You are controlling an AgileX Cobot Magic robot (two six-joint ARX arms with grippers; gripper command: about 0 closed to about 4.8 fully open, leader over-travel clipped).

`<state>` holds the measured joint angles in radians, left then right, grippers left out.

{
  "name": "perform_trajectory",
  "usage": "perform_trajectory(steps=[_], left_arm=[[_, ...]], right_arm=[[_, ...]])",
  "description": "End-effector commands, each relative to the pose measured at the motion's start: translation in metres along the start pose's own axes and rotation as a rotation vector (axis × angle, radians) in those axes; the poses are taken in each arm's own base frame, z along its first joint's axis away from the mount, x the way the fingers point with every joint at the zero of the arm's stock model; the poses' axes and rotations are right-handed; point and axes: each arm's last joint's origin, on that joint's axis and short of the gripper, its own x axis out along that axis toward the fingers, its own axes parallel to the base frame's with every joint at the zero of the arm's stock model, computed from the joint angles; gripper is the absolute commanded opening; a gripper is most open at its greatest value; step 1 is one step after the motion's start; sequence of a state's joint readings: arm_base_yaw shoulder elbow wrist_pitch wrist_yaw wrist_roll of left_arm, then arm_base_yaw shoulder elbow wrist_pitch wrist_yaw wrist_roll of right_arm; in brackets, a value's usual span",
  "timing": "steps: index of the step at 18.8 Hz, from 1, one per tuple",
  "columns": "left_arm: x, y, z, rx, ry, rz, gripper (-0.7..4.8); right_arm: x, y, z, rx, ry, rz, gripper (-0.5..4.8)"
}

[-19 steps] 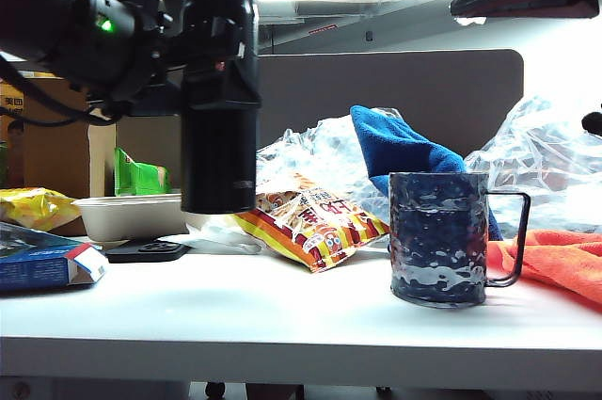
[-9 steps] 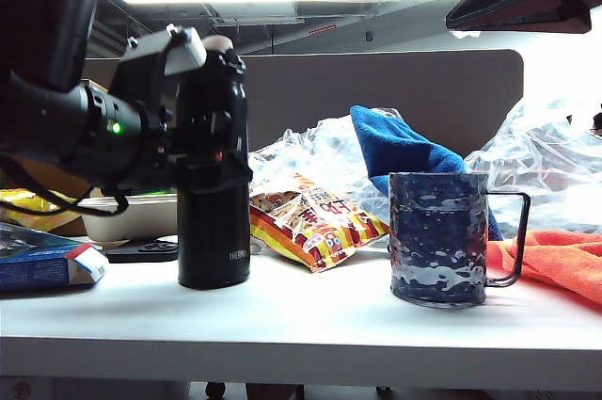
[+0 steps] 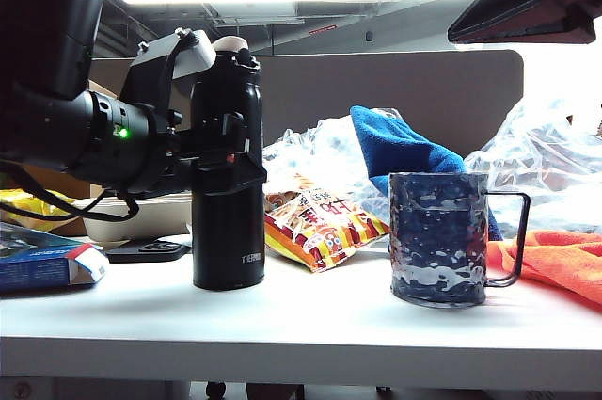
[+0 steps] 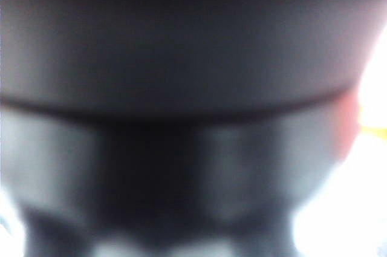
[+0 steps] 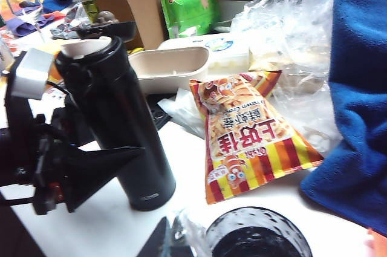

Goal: Pick up the black thermos, pour some water into the cup, then place the black thermos back on the table.

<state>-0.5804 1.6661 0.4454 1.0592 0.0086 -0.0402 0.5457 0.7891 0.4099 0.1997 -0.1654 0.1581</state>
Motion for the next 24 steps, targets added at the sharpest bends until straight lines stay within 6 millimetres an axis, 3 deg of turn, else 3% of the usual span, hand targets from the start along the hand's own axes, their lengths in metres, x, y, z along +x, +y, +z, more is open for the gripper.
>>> perform_trajectory(steps=[1, 5, 7, 10, 13, 14, 15, 16, 24], left_arm=[[0.000, 0.000, 0.003, 0.003, -0.022, -0.003, 4.79], [-0.003, 0.000, 0.004, -0.025, -0.022, -0.022, 4.79], [-0.014, -0.001, 0.006, -0.024, -0.012, -0.021, 4.79], [-0.040, -0.001, 0.007, -0.026, 0.058, -0.019, 4.79], [-0.068, -0.004, 0.025, -0.103, 0.085, -0.094, 4.79], [-0.081, -0.007, 0.040, -0.103, 0.034, -0.157, 3.20], [-0.091, -0.009, 0.048, -0.128, 0.015, -0.234, 1.05], [-0.099, -0.011, 0.052, -0.143, 0.017, -0.299, 0.07], [-0.147, -0.013, 0.054, -0.147, 0.119, -0.319, -0.06]], right_arm=[[0.000, 0.001, 0.002, -0.001, -0.011, 0.022, -0.01], [-0.004, 0.001, 0.000, -0.006, 0.016, 0.016, -0.01], [-0.013, 0.002, -0.001, 0.018, 0.042, 0.011, -0.01], [-0.028, 0.005, 0.003, 0.016, 0.006, 0.004, -0.01], [-0.048, 0.008, 0.000, 0.039, 0.030, 0.001, -0.01], [-0.058, 0.009, -0.001, 0.037, 0.014, -0.036, -0.01], [-0.067, 0.010, -0.001, 0.034, -0.001, -0.035, -0.01], [-0.072, 0.011, -0.002, 0.033, 0.000, -0.030, -0.01], [-0.080, 0.006, -0.031, 0.011, -0.068, -0.073, -0.01]])
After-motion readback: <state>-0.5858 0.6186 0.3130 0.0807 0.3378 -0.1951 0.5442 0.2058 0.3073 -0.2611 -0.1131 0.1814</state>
